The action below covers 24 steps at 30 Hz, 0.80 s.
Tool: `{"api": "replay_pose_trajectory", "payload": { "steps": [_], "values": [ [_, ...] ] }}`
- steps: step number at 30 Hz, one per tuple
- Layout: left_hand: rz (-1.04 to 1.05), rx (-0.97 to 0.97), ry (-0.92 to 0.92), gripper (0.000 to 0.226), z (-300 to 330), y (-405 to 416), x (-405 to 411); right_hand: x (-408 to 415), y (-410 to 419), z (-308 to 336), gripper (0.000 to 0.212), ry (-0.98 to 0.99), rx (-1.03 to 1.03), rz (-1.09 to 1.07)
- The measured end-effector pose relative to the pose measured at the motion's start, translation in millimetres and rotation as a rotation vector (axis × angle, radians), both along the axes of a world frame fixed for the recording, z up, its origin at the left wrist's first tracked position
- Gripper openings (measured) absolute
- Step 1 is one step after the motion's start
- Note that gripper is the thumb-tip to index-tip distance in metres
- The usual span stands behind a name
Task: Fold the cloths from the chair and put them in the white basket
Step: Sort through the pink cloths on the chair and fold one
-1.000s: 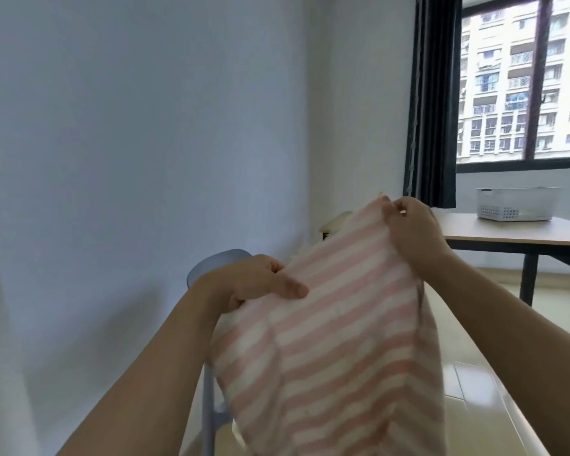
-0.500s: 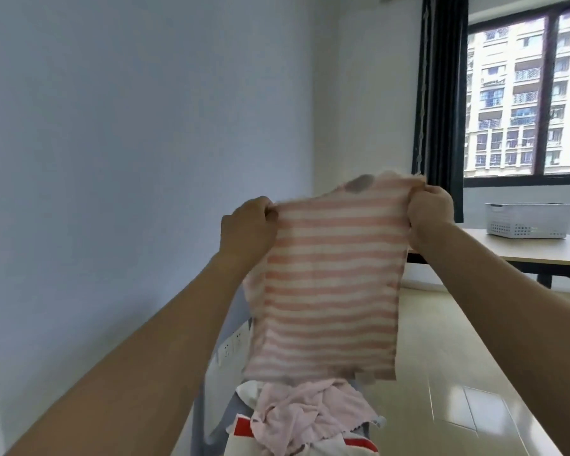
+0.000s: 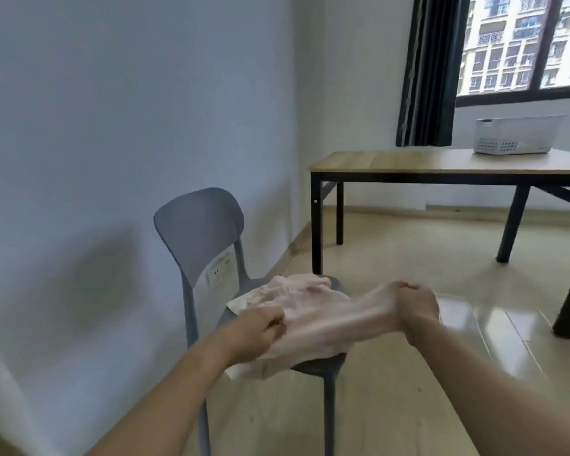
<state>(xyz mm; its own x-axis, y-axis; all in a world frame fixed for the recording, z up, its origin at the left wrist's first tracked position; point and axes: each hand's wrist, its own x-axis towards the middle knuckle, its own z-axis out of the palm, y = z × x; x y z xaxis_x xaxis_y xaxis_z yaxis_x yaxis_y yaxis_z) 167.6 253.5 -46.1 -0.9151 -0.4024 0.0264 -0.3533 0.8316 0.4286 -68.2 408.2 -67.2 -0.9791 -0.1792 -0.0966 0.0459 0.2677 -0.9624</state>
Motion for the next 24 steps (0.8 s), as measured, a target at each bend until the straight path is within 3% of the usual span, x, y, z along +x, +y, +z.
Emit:
{"api": "replay_pose_trajectory", "payload": {
  "steps": [2,5,10,15,24],
  "values": [
    [-0.006,0.122,-0.104,0.022,-31.4,1.9,1.8,0.9,8.8,-33.4,0.031,-0.030,0.139,0.083],
    [0.014,0.182,-0.115,0.023,-50.3,-5.7,-1.1,1.7,11.0,-53.8,0.029,-0.009,0.197,0.159],
    [0.144,0.071,-0.045,0.023,-60.3,-34.6,-15.6,-6.9,-15.0,-53.2,0.031,0.028,0.115,0.219],
    [0.342,-0.222,0.106,0.021,-55.7,-90.5,-40.0,-33.6,-70.5,-35.4,0.031,0.097,0.019,0.247],
    [0.595,-0.082,0.043,0.016,-119.8,-161.6,-117.6,-88.7,-160.2,-94.3,0.029,-0.036,0.008,0.247]
  ]
}}
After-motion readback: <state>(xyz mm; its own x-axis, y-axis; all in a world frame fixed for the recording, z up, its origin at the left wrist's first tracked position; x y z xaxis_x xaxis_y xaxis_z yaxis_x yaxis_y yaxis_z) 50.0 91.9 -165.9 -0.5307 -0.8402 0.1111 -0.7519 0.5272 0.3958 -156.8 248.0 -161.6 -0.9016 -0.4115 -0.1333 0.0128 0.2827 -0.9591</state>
